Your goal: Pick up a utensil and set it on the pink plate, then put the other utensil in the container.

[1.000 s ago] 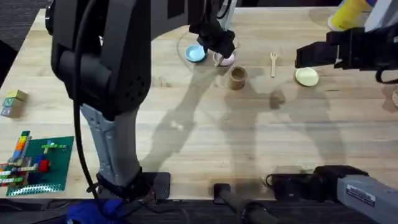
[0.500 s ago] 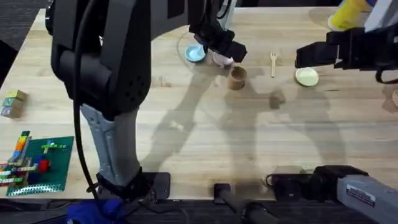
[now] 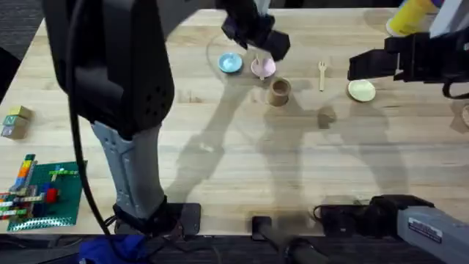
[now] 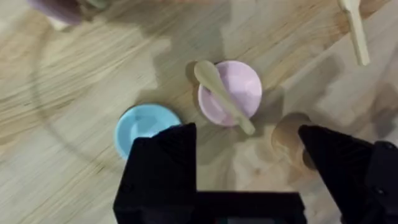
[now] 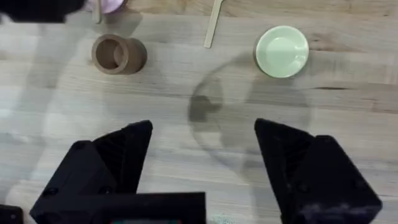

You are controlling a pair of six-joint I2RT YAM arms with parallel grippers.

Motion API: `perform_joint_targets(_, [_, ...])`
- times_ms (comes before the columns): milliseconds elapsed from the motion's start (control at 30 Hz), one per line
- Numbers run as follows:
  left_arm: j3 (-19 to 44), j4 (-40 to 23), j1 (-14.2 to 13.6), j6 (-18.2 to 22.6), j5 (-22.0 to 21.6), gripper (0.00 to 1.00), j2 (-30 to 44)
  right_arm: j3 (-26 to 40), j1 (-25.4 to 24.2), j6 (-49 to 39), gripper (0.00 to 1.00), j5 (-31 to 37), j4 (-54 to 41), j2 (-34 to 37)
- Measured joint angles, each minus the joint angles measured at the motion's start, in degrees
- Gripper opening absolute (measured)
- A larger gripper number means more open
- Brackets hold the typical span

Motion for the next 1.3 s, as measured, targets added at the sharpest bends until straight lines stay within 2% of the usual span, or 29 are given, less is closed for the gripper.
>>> perform_joint_targets(167, [6.35,-7.93,1.21,3.38,-0.02,0.995,-0.37,0.0,0.0,0.0,0.998,0.0,0.0,0.0])
perform_joint_targets(367, [6.5,-12.26,1.73,7.16,0.35,0.997,-4.73,0.0,0.0,0.02,0.998,0.0,-0.2,0.0])
perform_joint_targets(533, [5.6,-13.98,4.95,9.53,2.66,0.997,-11.45,0.0,0.0,0.0,0.998,0.0,-0.2,0.0])
perform_joint_targets(700, [-4.11,-10.41,10.21,12.08,6.76,0.997,-21.07,0.0,0.0,0.0,0.997,0.0,-0.2,0.0])
perform_joint_targets(900, [-18.92,-7.73,13.85,16.86,12.08,0.997,-31.09,0.02,0.0,0.01,0.998,0.0,0.24,0.0])
perform_joint_targets(1000, [-24.41,-9.13,16.27,21.92,16.6,0.996,-34.5,0.02,0.0,0.01,0.998,0.0,0.22,0.0])
perform_joint_targets(1100, [-27.19,-13.03,19.99,29.17,21.31,0.996,-36.08,0.02,0.0,0.01,0.997,0.0,0.27,0.0])
perform_joint_targets(1200, [-28.95,-18.03,24.84,38.6,25.7,0.996,-36.35,0.02,0.0,0.0,0.997,0.0,1.61,0.0])
perform_joint_targets(1300, [-30.66,-22.0,29.48,51.46,30.67,0.995,-36.35,0.02,0.0,0.0,0.998,0.0,2.16,0.0])
